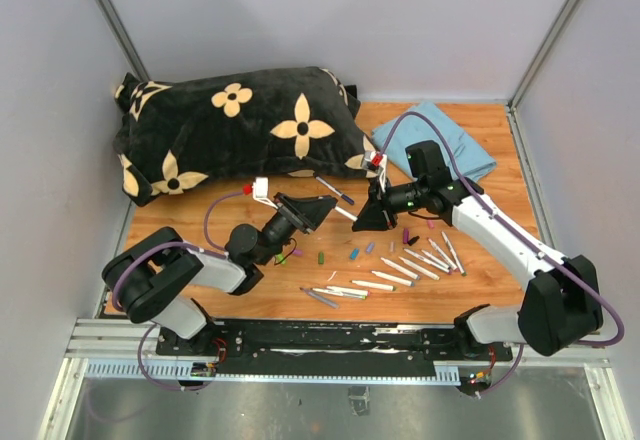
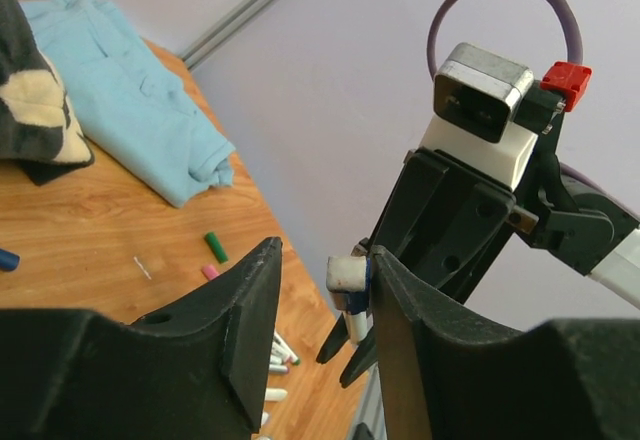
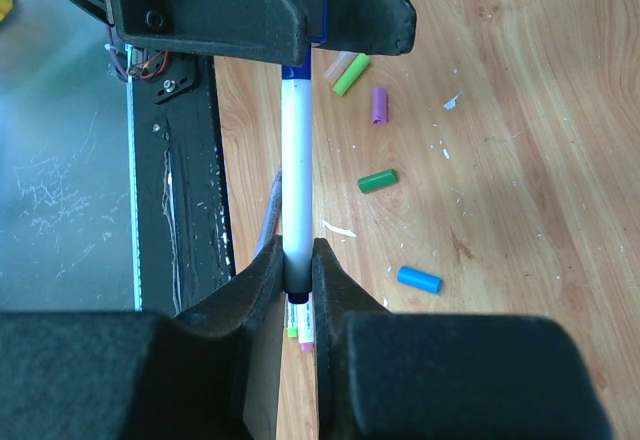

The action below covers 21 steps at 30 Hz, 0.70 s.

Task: Open the pen caps
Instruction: Open the pen cap from the pen.

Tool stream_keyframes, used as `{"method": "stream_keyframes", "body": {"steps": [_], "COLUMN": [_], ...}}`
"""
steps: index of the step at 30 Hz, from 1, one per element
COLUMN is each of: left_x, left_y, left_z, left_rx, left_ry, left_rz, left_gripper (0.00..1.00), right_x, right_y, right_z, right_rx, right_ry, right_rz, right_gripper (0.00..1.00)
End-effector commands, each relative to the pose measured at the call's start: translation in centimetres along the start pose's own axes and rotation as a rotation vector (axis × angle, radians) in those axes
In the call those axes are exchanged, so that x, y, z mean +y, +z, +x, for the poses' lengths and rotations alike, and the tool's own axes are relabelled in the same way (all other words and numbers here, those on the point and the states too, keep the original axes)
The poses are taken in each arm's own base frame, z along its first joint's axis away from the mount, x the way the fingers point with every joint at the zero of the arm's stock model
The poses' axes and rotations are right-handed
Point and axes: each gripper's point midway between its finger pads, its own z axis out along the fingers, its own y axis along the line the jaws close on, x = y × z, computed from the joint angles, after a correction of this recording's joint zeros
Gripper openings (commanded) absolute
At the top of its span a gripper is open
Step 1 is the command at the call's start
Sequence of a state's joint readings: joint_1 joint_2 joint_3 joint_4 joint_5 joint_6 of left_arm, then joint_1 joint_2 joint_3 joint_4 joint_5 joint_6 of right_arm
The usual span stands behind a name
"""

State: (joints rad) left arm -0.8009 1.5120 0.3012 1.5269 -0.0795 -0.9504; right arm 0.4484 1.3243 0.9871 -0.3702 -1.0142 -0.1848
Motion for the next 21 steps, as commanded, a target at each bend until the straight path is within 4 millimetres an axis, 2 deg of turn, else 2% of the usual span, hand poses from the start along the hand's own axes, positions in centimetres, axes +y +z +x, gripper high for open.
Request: {"method": "stream_keyframes", "body": {"steps": [1,3,10,11,12,14,16,21], "left_x": [-4.4,-4.5,-4.9,-5.0,-5.0,-5.3,-5.4,-5.7], "left_y": [0.6,0.6,0.6,0.6,0.5,0.5,0.5,0.5], "left_z": [-3.2,-3.2,-2.8,-2.6,-2.5,-2.0,-1.5,-0.4], "left_rx": [-0.13,-0.13,-0.106,-0.099,-0.091,-0.069,-0.044,-0.012], "left_ry": [-0.009,-0.012,-0.014,-0.013,-0.015,-0.021,-0.033,-0.051], "left_rz": [0.153,0.16,0.185,0.189,0.193,0.208,0.222,0.244], "left_gripper": [0.43,0.4,0.02,0.01,0.0,0.0,0.0,0.0], "right_x": [0.0,0.0,-0.1,0.0,0.0,0.4,0.9,1.3], "right_y": [0.1,0.2,0.4,0.3,0.3,0.2,0.0,0.2], "right_z": [0.2,0.4,0.5,0.4,0.3,-0.1,-0.5,-0.7], "right_rx": [-0.006,-0.003,0.005,0.002,-0.001,-0.01,-0.023,-0.033], "right_ry": [0.008,0.01,0.011,0.006,0.0,-0.016,-0.033,-0.047], "right_rz": [-0.021,-0.022,-0.025,-0.027,-0.028,-0.041,-0.06,-0.073], "right_gripper": [0.01,0.01,0.02,0.09,0.23,0.4,0.47,0.47]}}
